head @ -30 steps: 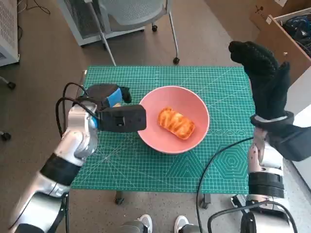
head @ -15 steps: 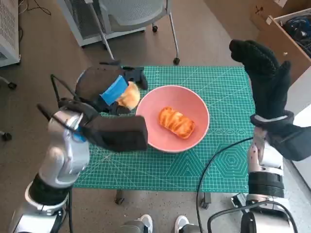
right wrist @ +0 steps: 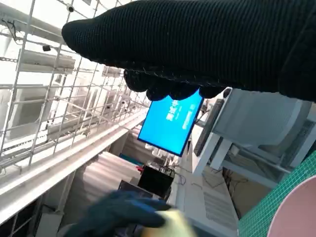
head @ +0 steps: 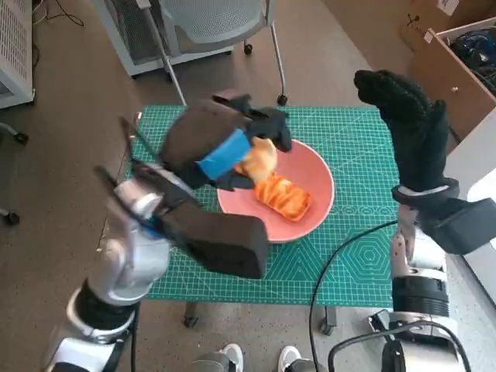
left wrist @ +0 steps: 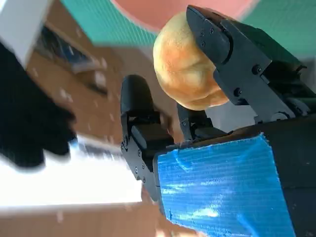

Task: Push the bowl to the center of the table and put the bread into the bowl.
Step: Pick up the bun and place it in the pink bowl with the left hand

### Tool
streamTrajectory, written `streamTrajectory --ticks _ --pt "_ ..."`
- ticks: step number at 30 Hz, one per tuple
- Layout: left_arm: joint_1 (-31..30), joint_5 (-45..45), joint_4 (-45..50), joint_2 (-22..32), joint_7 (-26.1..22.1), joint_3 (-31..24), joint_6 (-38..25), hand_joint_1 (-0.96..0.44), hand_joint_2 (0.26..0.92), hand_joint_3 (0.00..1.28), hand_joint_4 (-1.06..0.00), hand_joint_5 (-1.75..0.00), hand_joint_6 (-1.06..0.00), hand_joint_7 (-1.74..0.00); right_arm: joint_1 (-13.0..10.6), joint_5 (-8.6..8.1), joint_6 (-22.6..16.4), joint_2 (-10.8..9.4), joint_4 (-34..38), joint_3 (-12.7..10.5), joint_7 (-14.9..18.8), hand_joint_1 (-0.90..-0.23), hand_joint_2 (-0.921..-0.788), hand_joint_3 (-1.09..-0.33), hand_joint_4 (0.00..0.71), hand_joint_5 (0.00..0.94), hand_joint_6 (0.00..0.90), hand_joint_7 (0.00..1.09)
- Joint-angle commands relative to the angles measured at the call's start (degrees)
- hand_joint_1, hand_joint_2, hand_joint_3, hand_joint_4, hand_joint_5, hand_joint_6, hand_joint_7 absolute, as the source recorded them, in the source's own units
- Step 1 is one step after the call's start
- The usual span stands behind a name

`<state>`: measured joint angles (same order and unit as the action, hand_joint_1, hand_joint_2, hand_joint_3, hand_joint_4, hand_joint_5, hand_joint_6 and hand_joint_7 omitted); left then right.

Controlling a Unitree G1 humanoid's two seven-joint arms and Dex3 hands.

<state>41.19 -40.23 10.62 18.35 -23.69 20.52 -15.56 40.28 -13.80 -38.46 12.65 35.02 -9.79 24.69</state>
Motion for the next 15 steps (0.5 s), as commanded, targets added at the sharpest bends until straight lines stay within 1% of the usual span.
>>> streamTrajectory --ticks 1,2,3,4,5,6,7,8,10,11,12,14,15 --pt "1.97 3.43 -6.54 -2.82 0.44 0.54 2.46 0.00 0.908 0.08 -0.75 -1.16 -0.59 -1.14 -1.67 0.30 1.32 -0.12 -0.19 0.04 -0.49 -0.641 -0.921 -0.814 0.211 0.002 0.220 0.19" --pt "2.04 4.80 -8.03 -3.24 -0.48 0.19 2.39 0.00 0.913 0.13 -0.71 -1.20 -0.52 -1.21 -1.83 0.24 1.46 -0.09 -0.52 0.03 -0.50 -0.642 -0.921 -0.814 0.211 0.002 0.219 0.19" --pt "2.11 5.79 -9.06 -3.45 -1.10 -0.07 2.41 -0.02 0.894 0.13 -0.61 -1.08 -0.43 -1.10 -1.94 0.23 1.58 -0.10 -0.77 0.04 -0.54 -0.644 -0.921 -0.813 0.211 0.001 0.219 0.19" --pt "2.17 6.36 -9.62 -3.46 -1.42 -0.22 2.48 -0.04 0.867 0.13 -0.50 -0.81 -0.33 -0.87 -2.00 0.25 1.66 -0.12 -0.93 0.06 -0.59 -0.646 -0.921 -0.813 0.211 0.001 0.219 0.19" --pt "2.39 7.58 -10.98 -3.35 -2.62 -0.53 2.07 -0.05 0.854 0.12 -0.47 -0.59 -0.30 -0.68 -2.15 0.21 1.85 -0.11 -1.28 0.04 -0.64 -0.647 -0.921 -0.813 0.210 0.001 0.219 0.19" --pt "2.76 8.71 -12.50 -3.14 -3.72 -0.88 1.77 -0.10 0.840 0.11 -0.38 -0.47 -0.24 -0.58 -2.33 0.13 2.06 -0.06 -1.67 -0.01 -0.68 -0.648 -0.921 -0.813 0.210 0.001 0.218 0.19" --pt "3.05 9.56 -13.60 -2.94 -4.50 -1.14 1.60 -0.22 0.826 0.10 -0.24 -0.30 -0.15 -0.41 -2.46 0.10 2.24 -0.05 -1.98 -0.04 -0.73 -0.650 -0.921 -0.813 0.210 0.001 0.218 0.19" --pt "3.38 10.20 -14.66 -2.70 -4.85 -1.39 1.69 -0.31 0.817 0.09 -0.15 -0.19 -0.10 -0.30 -2.64 0.09 2.42 -0.05 -2.37 -0.07 -0.84 -0.651 -0.921 -0.814 0.210 0.001 0.218 0.19" --pt "3.79 11.04 -16.27 -2.35 -4.46 -1.88 2.51 -0.44 0.837 0.07 -0.08 -0.10 -0.05 -0.21 -2.89 0.14 2.69 -0.08 -2.93 -0.09 -1.07 -0.653 -0.921 -0.814 0.210 0.001 0.217 0.19" --pt "3.94 11.43 -17.04 -2.23 -4.15 -2.14 2.98 -0.52 0.864 0.06 -0.05 -0.06 -0.04 -0.17 -3.01 0.17 2.82 -0.09 -3.18 -0.10 -1.17 -0.655 -0.921 -0.814 0.210 0.001 0.217 0.19" --pt "4.05 11.73 -17.55 -2.13 -3.94 -2.30 3.34 -0.58 0.883 0.06 -0.03 -0.04 -0.03 -0.15 -3.09 0.21 2.95 -0.12 -3.37 -0.09 -1.27 -0.656 -0.921 -0.814 0.210 0.001 0.216 0.20" --pt "3.88 13.57 -18.82 -2.02 -3.61 -3.54 4.57 -0.62 0.899 0.05 -0.02 -0.02 -0.03 -0.13 -3.29 0.33 3.17 -0.17 -3.89 -0.06 -1.55 -0.657 -0.921 -0.814 0.211 0.001 0.216 0.20" --pt "3.69 14.82 -19.55 -1.97 -3.45 -4.41 5.34 -0.66 0.907 0.07 -0.01 -0.01 -0.03 -0.13 -3.40 0.42 3.28 -0.20 -4.19 -0.04 -1.72 -0.659 -0.921 -0.814 0.209 0.000 0.215 0.20"
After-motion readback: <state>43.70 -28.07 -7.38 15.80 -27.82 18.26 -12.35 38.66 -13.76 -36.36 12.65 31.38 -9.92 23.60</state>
